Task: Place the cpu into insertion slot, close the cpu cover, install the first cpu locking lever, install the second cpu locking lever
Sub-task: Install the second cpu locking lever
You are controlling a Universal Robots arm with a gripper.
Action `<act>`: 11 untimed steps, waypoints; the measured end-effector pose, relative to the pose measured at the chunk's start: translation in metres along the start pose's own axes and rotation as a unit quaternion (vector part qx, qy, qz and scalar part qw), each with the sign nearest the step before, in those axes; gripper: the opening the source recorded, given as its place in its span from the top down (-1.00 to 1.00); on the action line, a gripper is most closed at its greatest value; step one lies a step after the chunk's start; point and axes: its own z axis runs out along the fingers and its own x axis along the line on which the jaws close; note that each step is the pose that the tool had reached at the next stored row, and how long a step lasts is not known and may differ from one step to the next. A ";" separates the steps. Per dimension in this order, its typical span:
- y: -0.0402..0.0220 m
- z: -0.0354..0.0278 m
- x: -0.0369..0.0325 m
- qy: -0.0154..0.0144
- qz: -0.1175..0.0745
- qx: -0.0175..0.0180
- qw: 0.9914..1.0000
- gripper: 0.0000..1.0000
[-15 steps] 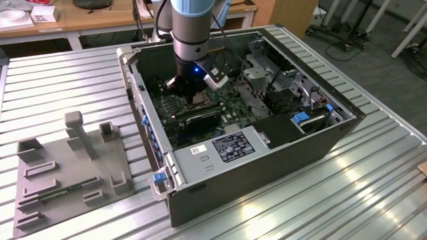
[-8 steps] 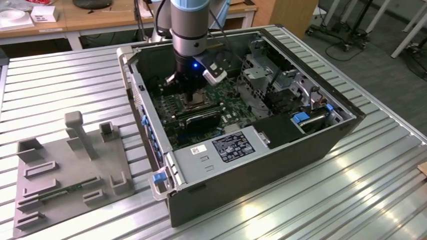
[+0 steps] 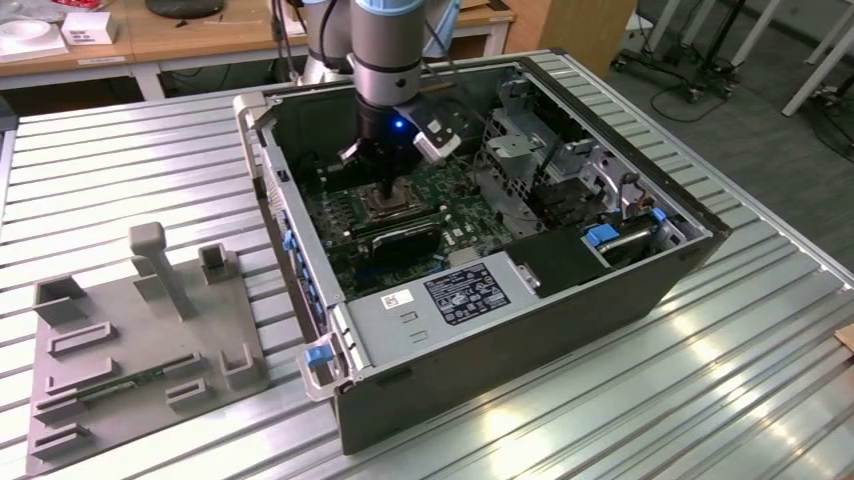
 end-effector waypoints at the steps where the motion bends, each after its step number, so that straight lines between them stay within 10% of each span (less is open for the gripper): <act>1: 0.0003 0.0001 -0.0018 0.000 0.000 0.001 1.000 0.79; 11: 0.0011 -0.0038 -0.0035 0.001 0.000 0.003 1.000 0.79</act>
